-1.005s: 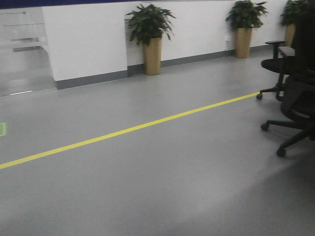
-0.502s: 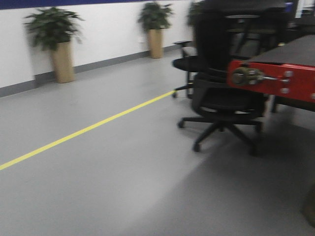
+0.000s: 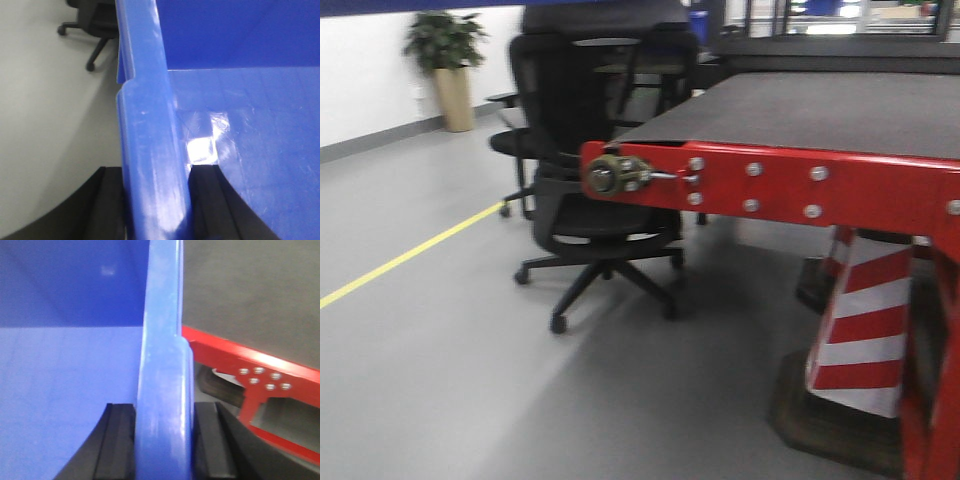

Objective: Move blue bin to conveyor side
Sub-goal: 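Drive across the floor carrying the bin toward the red-framed table, then approach the grey felt tabletop holding the bin with both grippers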

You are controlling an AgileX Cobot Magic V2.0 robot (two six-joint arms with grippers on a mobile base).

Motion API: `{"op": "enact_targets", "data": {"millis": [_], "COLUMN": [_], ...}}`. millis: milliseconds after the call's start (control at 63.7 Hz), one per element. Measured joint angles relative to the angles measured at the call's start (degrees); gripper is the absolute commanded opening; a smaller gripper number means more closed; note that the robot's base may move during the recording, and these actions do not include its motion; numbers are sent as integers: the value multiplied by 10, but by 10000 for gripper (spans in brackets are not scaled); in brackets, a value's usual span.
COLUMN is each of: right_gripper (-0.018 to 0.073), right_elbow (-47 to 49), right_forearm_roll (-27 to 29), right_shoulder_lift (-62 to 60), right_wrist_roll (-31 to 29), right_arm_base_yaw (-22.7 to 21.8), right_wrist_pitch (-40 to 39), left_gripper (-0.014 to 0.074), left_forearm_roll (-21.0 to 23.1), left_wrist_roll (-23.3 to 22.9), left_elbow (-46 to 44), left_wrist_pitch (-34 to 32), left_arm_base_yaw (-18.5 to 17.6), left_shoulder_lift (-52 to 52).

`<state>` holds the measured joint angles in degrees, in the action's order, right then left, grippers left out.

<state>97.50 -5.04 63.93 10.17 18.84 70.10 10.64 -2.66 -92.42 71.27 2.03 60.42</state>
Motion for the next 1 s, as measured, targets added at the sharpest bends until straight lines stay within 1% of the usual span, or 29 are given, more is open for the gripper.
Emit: {"op": "enact_targets", "data": {"millis": [1005], "right_gripper": [-78], "right_elbow": [0], "right_forearm_roll": [0], "right_shoulder_lift": [0], "right_wrist_roll": [0], "right_arm_base_yaw": [0], "right_wrist_pitch": [0], "left_gripper": [-18], "left_forearm_roll": [0], "left_wrist_roll": [0], "left_elbow": [0], "left_wrist_pitch": [0], "left_arm_base_yaw": [0], "left_shoulder_lift": [0]}}
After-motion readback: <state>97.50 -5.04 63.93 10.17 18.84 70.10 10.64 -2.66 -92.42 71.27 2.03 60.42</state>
